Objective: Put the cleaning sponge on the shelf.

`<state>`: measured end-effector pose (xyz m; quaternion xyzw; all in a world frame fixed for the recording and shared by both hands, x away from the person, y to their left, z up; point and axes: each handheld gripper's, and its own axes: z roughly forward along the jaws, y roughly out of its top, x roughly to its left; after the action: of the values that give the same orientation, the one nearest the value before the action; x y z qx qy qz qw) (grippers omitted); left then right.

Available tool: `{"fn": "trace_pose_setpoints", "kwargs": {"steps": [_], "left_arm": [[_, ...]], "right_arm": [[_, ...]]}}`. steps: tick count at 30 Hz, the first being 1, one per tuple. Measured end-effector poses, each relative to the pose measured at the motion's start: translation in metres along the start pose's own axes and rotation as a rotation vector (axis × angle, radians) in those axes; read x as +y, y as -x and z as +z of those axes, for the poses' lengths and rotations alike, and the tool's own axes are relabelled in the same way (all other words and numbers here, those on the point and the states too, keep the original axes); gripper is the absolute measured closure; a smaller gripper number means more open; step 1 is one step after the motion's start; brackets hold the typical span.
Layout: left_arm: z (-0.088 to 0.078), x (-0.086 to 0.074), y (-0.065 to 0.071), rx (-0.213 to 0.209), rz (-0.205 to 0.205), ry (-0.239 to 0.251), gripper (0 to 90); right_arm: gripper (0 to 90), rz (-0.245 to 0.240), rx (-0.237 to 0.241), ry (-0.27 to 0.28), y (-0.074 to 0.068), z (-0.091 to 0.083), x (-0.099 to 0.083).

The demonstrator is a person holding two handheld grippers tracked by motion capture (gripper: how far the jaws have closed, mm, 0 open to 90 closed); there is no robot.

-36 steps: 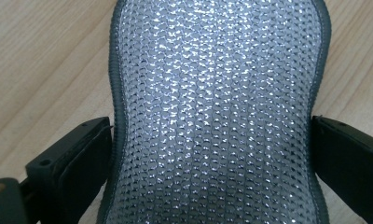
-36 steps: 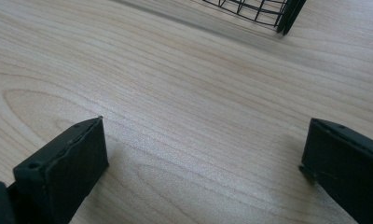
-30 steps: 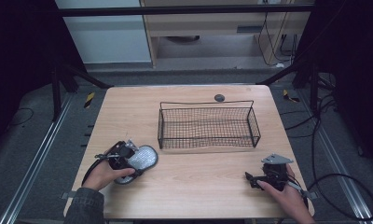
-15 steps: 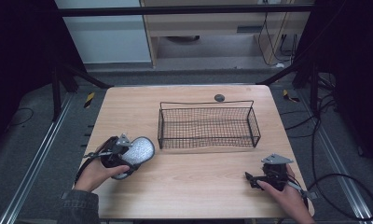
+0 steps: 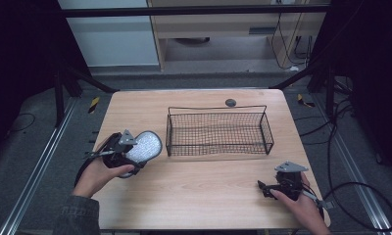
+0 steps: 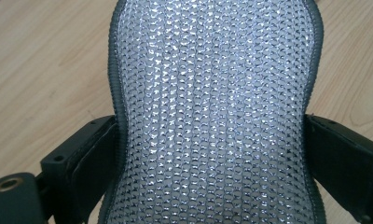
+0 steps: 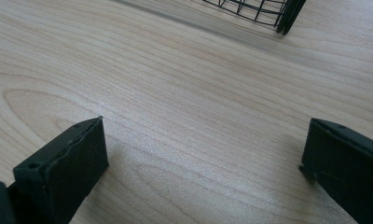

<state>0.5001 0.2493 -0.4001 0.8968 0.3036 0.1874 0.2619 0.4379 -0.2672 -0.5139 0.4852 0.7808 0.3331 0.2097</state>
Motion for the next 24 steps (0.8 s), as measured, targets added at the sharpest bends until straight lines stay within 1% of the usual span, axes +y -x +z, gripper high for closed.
{"fn": "trace_pose_setpoints", "kwargs": {"steps": [5, 7, 9, 10, 11, 12, 13, 17, 19, 20, 22, 24], "left_arm": [[0.0, 0.01, 0.001, 0.004, 0.007, 0.01, 5.3], [-0.001, 0.014, 0.001, 0.005, 0.022, 0.007, 5.4], [0.0, 0.016, 0.002, 0.008, 0.026, 0.012, 5.4], [-0.001, 0.021, 0.003, 0.012, 0.044, 0.009, 5.4], [-0.001, 0.021, 0.003, 0.012, 0.044, 0.009, 5.5], [-0.001, 0.023, 0.004, 0.013, 0.041, 0.019, 5.5], [-0.003, 0.029, 0.005, 0.021, 0.072, 0.005, 5.5], [-0.007, 0.043, 0.007, 0.017, 0.109, 0.01, 5.6], [-0.01, 0.052, 0.007, 0.012, 0.134, -0.003, 5.5], [-0.012, 0.057, 0.007, 0.017, 0.15, -0.002, 5.5], [-0.016, 0.067, 0.006, 0.017, 0.165, 0.004, 5.5], [-0.016, 0.077, 0.005, 0.01, 0.179, 0.008, 5.6]], "right_arm": [[0.4, 0.0, 0.0, 0.0, 0.0, 0.0, 0.0], [0.3, 0.001, -0.001, 0.0, 0.0, 0.0, 0.0], [0.3, 0.001, -0.001, 0.0, 0.0, 0.0, 0.0], [0.3, 0.002, -0.002, -0.001, 0.0, 0.0, 0.0], [0.3, 0.002, -0.002, -0.001, 0.0, 0.0, 0.0], [0.3, 0.002, -0.002, -0.001, 0.0, 0.0, 0.0], [0.3, 0.002, -0.002, -0.001, 0.0, 0.0, 0.0], [0.3, 0.001, -0.001, 0.0, 0.0, 0.0, 0.0], [0.3, 0.001, -0.001, 0.0, 0.0, 0.0, 0.0], [0.3, 0.001, -0.001, 0.0, 0.0, 0.0, 0.0], [0.3, 0.001, -0.001, 0.0, 0.0, 0.0, 0.0], [0.3, 0.002, -0.002, -0.001, 0.0, 0.0, 0.0]]}}
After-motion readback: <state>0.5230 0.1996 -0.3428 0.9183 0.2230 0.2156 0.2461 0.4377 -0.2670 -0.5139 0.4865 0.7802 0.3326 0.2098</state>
